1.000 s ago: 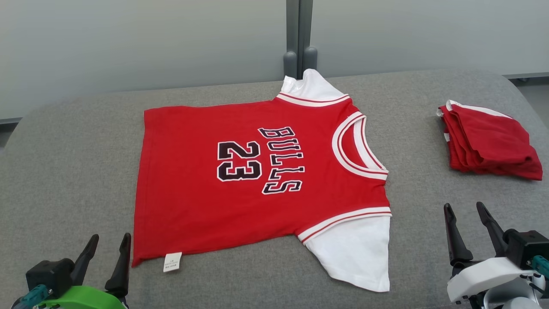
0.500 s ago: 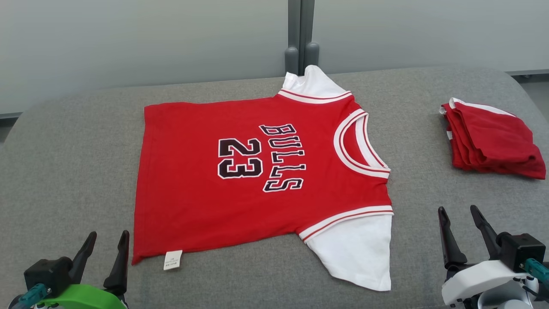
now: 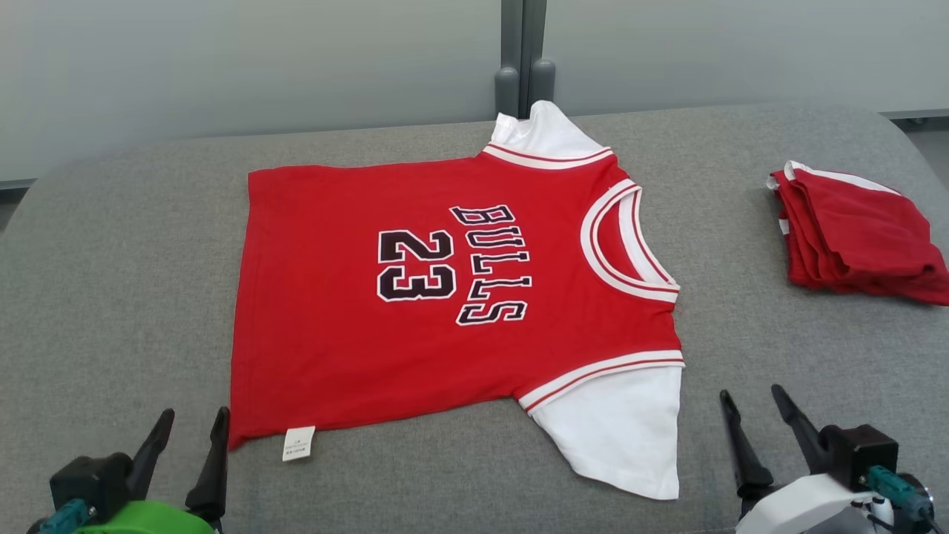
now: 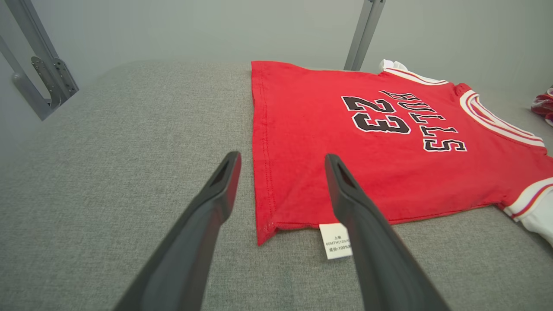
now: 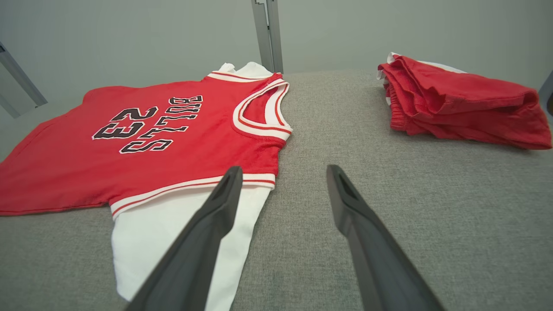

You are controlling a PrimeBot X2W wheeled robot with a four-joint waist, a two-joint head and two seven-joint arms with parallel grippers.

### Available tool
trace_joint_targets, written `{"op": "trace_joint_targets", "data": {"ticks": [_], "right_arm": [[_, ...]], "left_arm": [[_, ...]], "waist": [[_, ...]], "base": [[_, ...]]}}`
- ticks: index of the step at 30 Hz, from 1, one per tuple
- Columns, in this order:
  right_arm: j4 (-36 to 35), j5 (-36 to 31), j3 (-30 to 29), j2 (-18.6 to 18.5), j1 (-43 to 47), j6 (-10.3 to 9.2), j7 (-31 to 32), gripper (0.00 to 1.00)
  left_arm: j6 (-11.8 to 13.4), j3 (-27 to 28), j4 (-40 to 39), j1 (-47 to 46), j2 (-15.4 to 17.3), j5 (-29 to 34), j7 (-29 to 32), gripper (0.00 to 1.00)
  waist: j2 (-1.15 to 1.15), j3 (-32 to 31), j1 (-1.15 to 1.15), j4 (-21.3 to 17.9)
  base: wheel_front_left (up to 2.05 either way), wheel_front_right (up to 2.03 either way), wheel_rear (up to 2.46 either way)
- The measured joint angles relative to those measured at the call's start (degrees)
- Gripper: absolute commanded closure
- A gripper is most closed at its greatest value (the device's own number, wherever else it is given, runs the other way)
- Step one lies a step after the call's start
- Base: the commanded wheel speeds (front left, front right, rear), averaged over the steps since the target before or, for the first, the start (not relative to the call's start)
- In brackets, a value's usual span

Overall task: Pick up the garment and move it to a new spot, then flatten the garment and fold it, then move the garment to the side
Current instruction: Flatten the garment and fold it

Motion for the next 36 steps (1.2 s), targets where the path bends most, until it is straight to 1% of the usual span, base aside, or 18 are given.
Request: {"op": "trace_joint_targets", "data": {"ticks": [3,5,7,10,13,16,18,19,21,24,25,26,27,28,30,33,34,36], "right_arm": [[1.24,0.31,1.7,0.53,0.49,1.36,1.25,0.0],[1.47,0.46,2.27,0.63,0.49,1.59,1.69,0.0],[1.92,0.7,2.87,0.83,0.54,2.37,2.31,0.0],[2.74,1.05,3.28,0.88,0.81,2.9,3.1,0.0],[3.81,1.44,4.09,0.97,1.24,3.49,4.24,0.0],[4.53,1.54,4.61,1.01,1.21,4.39,5.41,0.0],[5.16,1.54,5.04,1.07,1.12,4.49,6.3,0.02],[5.55,1.54,5.35,1.09,0.97,4.94,6.77,0.02],[6.0,1.56,5.83,1.31,0.74,5.38,7.13,0.12],[6.64,1.68,6.15,1.97,-0.19,5.58,7.8,0.19],[6.9,1.81,6.25,2.1,-0.47,5.92,8.06,0.25],[7.13,2.05,6.28,2.21,-0.74,6.13,8.11,0.37],[7.34,2.11,6.32,2.3,-1.03,6.21,8.16,0.47],[7.46,2.15,6.36,2.33,-1.24,6.41,8.65,0.51],[7.75,2.34,6.44,2.37,-1.47,6.51,8.88,0.52],[8.39,2.8,6.68,2.31,-2.11,7.4,9.79,0.53],[8.53,3.1,6.77,2.3,-2.28,7.44,10.02,0.58],[8.64,3.16,6.79,2.26,-2.35,7.78,10.05,0.61]], "left_arm": [[-0.24,-1.09,0.33,1.57,-0.31,0.01,0.0,0.0],[-0.44,-1.47,0.36,2.0,-0.59,0.02,0.0,0.0],[-0.62,-2.5,0.34,2.64,-1.34,0.15,0.0,0.0],[-0.94,-3.82,0.32,2.81,-2.07,0.66,0.0,0.0],[-1.01,-4.98,0.29,2.8,-2.36,1.48,0.0,0.0],[-1.01,-5.16,0.27,2.66,-2.4,2.07,0.02,0.0],[-1.01,-5.2,0.15,2.51,-2.38,2.82,0.02,0.0],[-1.01,-5.19,0.1,2.43,-2.38,3.09,0.02,0.0],[-1.01,-5.19,0.07,1.9,-2.38,3.18,0.02,0.0],[-1.01,-5.15,-0.03,0.24,-2.37,3.39,0.02,0.0],[-1.01,-5.12,-0.03,-0.19,-2.37,3.57,0.02,0.0],[-1.01,-5.11,-0.03,-0.44,-2.37,3.59,0.01,0.0],[-1.01,-5.12,0.01,-0.69,-2.36,3.6,0.02,0.0],[-1.01,-5.12,0.02,-0.99,-2.36,3.6,0.02,0.0],[-1.01,-5.24,0.15,-1.48,-2.31,3.85,0.09,0.0],[-1.01,-5.2,0.55,-2.34,-2.14,4.11,0.12,0.0],[-1.01,-5.19,0.75,-2.54,-2.05,4.12,0.29,0.0],[-1.0,-5.24,1.67,-3.01,-1.83,4.12,1.27,0.0]], "waist": [[0.0,0.6,0.0,0.1],[0.0,0.81,0.0,0.11],[0.0,1.28,0.0,0.14],[0.0,2.12,0.0,0.22],[0.0,3.29,0.0,0.41],[0.0,4.24,0.0,0.6],[0.0,4.91,0.0,0.68],[0.0,5.27,0.0,0.71],[0.0,5.96,0.0,0.76],[0.0,6.93,0.0,0.85],[0.0,7.21,0.0,0.88],[0.0,7.47,0.0,0.92],[0.0,7.72,0.0,0.96],[0.0,7.94,0.0,1.01],[0.0,8.31,0.0,1.15],[0.0,8.55,0.0,1.39],[0.0,8.59,0.0,1.42],[0.0,8.66,0.0,1.49]], "base": [[0.0,0.0,0.0],[0.0,0.0,0.0],[0.0,0.0,0.0],[0.0,0.0,0.0],[0.0,0.0,0.0],[0.0,0.0,0.0],[0.0,0.0,0.0],[0.0,0.0,0.0],[0.0,0.0,0.0],[0.0,0.0,0.0],[0.0,0.0,0.0],[0.0,0.0,0.0],[0.0,0.0,0.0],[0.0,0.0,0.0],[0.0,0.0,0.0],[0.0,0.0,0.0],[0.0,0.0,0.0],[0.0,0.0,0.0]]}}
